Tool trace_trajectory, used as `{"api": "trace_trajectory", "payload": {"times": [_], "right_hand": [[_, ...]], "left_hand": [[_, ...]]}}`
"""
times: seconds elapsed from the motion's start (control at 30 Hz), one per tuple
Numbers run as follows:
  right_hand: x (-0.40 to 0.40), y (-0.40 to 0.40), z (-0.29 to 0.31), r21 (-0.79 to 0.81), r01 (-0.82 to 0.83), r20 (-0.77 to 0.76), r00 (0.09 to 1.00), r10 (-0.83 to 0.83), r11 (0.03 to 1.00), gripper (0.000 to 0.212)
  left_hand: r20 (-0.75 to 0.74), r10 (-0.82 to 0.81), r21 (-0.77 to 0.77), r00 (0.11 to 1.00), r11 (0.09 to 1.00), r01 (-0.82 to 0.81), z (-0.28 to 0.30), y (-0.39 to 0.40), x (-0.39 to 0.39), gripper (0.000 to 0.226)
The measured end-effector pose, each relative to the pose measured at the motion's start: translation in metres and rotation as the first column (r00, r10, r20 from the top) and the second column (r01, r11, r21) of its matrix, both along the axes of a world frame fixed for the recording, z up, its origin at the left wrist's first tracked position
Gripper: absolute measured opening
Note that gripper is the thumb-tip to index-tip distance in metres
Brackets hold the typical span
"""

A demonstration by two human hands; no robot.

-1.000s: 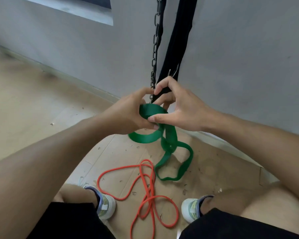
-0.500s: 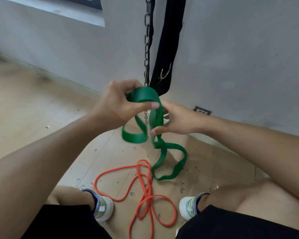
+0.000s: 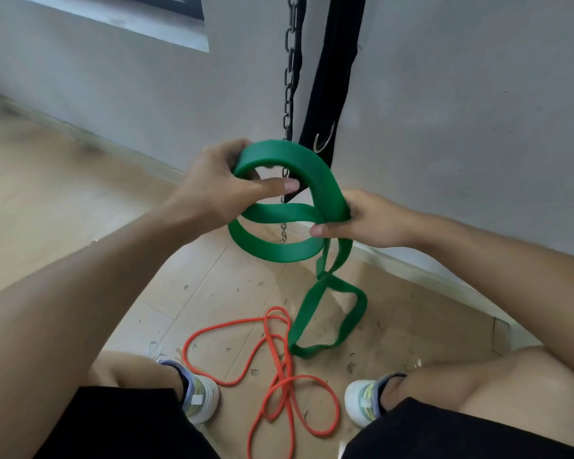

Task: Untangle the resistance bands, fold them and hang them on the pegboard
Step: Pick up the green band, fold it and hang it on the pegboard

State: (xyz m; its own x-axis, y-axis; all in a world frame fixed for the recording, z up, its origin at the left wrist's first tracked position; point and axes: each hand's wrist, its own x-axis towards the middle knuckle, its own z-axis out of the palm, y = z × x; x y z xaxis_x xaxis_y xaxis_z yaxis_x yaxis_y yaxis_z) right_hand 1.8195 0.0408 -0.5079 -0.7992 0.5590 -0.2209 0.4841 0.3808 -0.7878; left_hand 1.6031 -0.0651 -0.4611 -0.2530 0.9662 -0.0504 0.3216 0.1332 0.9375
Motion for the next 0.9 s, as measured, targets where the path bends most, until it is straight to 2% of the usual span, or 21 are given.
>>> {"api": "trace_trajectory", "payload": {"times": [0.1,0.17,0.23,0.3,0.4,0.47,0.57,0.67,0.77,0.87,0.9], "right_hand": [[0.0,-0.001,0.001,0.045,0.011,0.035,0.999,-0.012,0.999,0.021],[0.002,-0.001,0.002,0.044,0.028,0.049,0.998,-0.03,0.999,0.017],[0.003,0.0,0.004,0.014,0.03,0.038,0.999,-0.03,0.999,0.024],[0.005,0.0,0.005,-0.061,0.034,0.011,0.999,-0.033,0.998,0.024],[0.006,0.0,0.009,-0.197,0.017,-0.026,0.999,-0.023,0.98,0.023],[0.007,-0.001,0.01,-0.252,0.002,-0.03,1.0,-0.01,0.968,0.014],[0.008,-0.003,0.012,-0.287,0.03,-0.043,0.998,-0.044,0.958,0.005],[0.008,-0.004,0.013,-0.318,0.049,-0.063,0.995,-0.073,0.947,0.023],[0.002,-0.007,0.018,-0.281,0.072,-0.07,0.993,-0.096,0.957,0.043],[-0.007,-0.013,0.026,-0.206,0.08,-0.12,0.987,-0.106,0.975,0.034],[-0.01,-0.016,0.028,-0.181,0.089,-0.15,0.982,-0.117,0.979,0.038]], "left_hand": [[0.008,0.008,0.076,1.0,0.997,-0.009,0.002,0.001,0.003,0.019],[0.012,-0.015,0.113,1.0,0.993,0.014,0.003,0.001,0.004,0.021],[0.013,-0.023,0.122,1.0,0.992,0.021,0.003,0.0,0.005,0.028],[0.009,-0.011,0.121,1.0,0.993,0.01,0.003,-0.001,0.005,0.028],[0.083,0.026,0.053,0.996,0.998,-0.03,0.002,0.002,0.003,0.028],[0.123,0.069,-0.027,0.99,0.997,-0.066,-0.001,0.005,-0.002,0.031],[0.109,0.11,-0.123,0.988,0.988,-0.096,-0.006,0.009,-0.01,0.033],[0.011,0.092,-0.19,0.996,0.978,-0.088,-0.011,0.009,-0.014,0.027],[-0.171,-0.006,-0.246,0.985,0.969,-0.037,-0.012,0.004,-0.013,0.039],[-0.212,-0.146,-0.226,0.966,0.969,0.097,-0.01,0.0,-0.004,0.041],[-0.21,-0.193,-0.203,0.959,0.968,0.15,-0.01,-0.002,0.001,0.042]]}}
